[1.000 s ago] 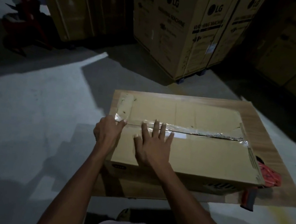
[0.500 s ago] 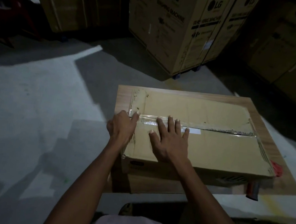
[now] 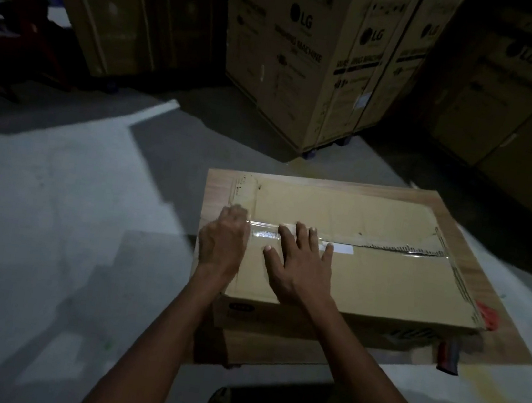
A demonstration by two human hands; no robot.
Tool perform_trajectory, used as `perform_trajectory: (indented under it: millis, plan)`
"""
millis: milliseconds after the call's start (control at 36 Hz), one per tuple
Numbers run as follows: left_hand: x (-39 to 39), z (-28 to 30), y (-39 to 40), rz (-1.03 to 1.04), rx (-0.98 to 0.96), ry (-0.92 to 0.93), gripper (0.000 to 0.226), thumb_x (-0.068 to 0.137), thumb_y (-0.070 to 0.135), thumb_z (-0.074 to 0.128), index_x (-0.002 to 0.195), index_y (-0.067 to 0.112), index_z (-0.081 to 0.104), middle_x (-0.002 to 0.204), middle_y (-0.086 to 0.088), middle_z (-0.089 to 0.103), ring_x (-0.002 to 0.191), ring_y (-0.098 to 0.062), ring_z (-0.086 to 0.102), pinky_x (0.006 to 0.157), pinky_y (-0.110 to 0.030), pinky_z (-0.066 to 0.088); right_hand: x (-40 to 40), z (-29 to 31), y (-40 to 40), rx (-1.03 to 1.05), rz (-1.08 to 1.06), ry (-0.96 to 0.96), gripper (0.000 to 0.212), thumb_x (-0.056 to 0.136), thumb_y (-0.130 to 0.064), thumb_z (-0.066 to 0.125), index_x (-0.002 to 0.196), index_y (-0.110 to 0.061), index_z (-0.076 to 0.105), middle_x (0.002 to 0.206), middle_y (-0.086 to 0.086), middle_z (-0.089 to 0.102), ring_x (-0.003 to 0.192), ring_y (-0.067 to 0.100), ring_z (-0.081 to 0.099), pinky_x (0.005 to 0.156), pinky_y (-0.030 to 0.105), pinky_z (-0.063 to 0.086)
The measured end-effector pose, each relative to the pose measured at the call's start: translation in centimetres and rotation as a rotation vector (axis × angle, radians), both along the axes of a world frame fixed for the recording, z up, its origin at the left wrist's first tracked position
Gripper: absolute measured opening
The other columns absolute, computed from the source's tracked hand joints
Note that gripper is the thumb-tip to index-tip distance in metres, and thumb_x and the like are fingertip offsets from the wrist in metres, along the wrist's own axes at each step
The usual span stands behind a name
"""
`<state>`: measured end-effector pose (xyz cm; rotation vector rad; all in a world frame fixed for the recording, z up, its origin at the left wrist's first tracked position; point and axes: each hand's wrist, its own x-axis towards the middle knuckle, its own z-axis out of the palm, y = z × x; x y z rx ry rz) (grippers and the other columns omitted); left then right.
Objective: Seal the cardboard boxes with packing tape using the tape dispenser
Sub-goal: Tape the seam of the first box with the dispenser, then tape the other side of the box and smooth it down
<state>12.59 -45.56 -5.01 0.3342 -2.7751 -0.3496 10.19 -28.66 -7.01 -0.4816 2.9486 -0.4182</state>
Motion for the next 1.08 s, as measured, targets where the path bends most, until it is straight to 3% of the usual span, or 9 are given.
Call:
perform_trajectory:
  millis: [139, 194, 278, 361, 472, 667, 806, 944, 1083]
  plan:
    - [0.0, -0.8, -0.4, -0.159, -0.069, 0.009, 0.037, 0.101, 0.048, 0.051, 0.106, 0.019, 0.074, 0.104, -0.002, 0.073, 0.087, -0.018, 0.068, 0.075, -0.031, 0.052, 0.1, -0.2, 0.2, -0.039, 0.015, 0.000, 0.074, 0.100, -0.072, 0.008, 0.165, -0.037, 0.018, 0.176, 0.001, 0.005, 0.162, 0.025, -0.002, 0.125, 0.060, -0.008]
    - [-0.1, -1.0, -0.5, -0.189, -0.123, 0.005, 0.043, 0.102, 0.049, 0.047, 0.110, 0.016, 0.073, 0.110, -0.005, 0.073, 0.103, -0.020, 0.067, 0.111, -0.045, 0.042, -0.1, 0.2, 0.3, -0.188, -0.021, 0.002, 0.072, 0.101, -0.066, 0.016, 0.159, -0.028, 0.037, 0.171, 0.004, 0.028, 0.161, 0.027, 0.016, 0.126, 0.059, -0.003]
    - [0.0, -0.8, 0.3, -0.157, -0.195, -0.127, 0.050, 0.107, 0.047, 0.034, 0.130, 0.014, 0.064, 0.133, -0.007, 0.066, 0.128, -0.023, 0.056, 0.125, -0.052, 0.014, -0.3, 1.1, 1.1, -0.574, -0.179, -0.001, 0.044, 0.106, -0.041, 0.046, 0.136, -0.015, 0.067, 0.133, 0.009, 0.070, 0.131, 0.032, 0.059, 0.125, 0.060, 0.025]
    - [0.4, -0.5, 2.1, -0.133, -0.188, -0.193, 0.048, 0.108, 0.043, 0.034, 0.137, 0.012, 0.057, 0.140, -0.008, 0.060, 0.133, -0.025, 0.050, 0.123, -0.049, 0.011, 0.6, 1.8, 2.3, -0.906, -0.329, 0.032, 0.021, 0.104, -0.018, 0.058, 0.109, -0.014, 0.078, 0.094, -0.001, 0.077, 0.094, 0.024, 0.073, 0.091, 0.060, 0.058]
    - [1.7, 0.0, 5.5, -0.139, -0.142, -0.295, 0.063, 0.106, 0.055, 0.030, 0.148, 0.010, 0.045, 0.154, -0.016, 0.044, 0.144, -0.033, 0.037, 0.123, -0.053, 0.010, 2.2, 1.9, 4.9, -1.041, -0.366, 0.112, 0.021, 0.104, -0.013, 0.061, 0.098, -0.027, 0.076, 0.081, -0.019, 0.074, 0.077, 0.008, 0.073, 0.068, 0.045, 0.066]
    - [4.3, 0.4, 13.7, -0.278, -0.035, -0.289, 0.052, 0.107, 0.047, 0.028, 0.143, 0.018, 0.051, 0.156, -0.009, 0.043, 0.145, -0.028, 0.034, 0.123, -0.054, 0.007, 4.2, 2.0, 14.0, -1.106, -0.489, 0.178, 0.029, 0.104, -0.015, 0.062, 0.096, -0.041, 0.074, 0.092, -0.011, 0.078, 0.089, 0.009, 0.076, 0.064, 0.034, 0.066]
    - [4.0, 1.1, 21.1, -0.397, -0.027, -0.249, 0.047, 0.107, 0.044, 0.033, 0.135, 0.016, 0.058, 0.147, -0.010, 0.052, 0.136, -0.030, 0.043, 0.120, -0.049, 0.023, 4.0, 2.6, 21.5, -1.081, -0.579, 0.266, 0.020, 0.105, -0.012, 0.059, 0.109, -0.023, 0.075, 0.094, -0.010, 0.077, 0.087, 0.008, 0.076, 0.062, 0.022, 0.061]
    - [3.0, 1.2, 27.8, -0.524, 0.135, -0.008, 0.024, 0.101, 0.026, 0.055, 0.098, 0.010, 0.073, 0.102, -0.008, 0.070, 0.095, -0.026, 0.062, 0.085, -0.040, 0.049, 3.1, 1.7, 28.9, -1.014, -0.720, 0.327, 0.020, 0.105, -0.014, 0.057, 0.112, -0.021, 0.075, 0.090, -0.009, 0.075, 0.089, 0.010, 0.075, 0.082, 0.024, 0.058]
    - [1.7, 0.9, 33.2, -0.532, 0.233, 0.083, 0.020, 0.099, 0.021, 0.058, 0.086, 0.013, 0.071, 0.081, -0.005, 0.068, 0.071, -0.022, 0.063, 0.066, -0.039, 0.051, 2.7, -0.5, 35.8, -0.869, -0.875, 0.421, 0.021, 0.102, -0.014, 0.058, 0.100, -0.012, 0.079, 0.086, -0.001, 0.071, 0.079, 0.006, 0.064, 0.077, 0.033, 0.052]
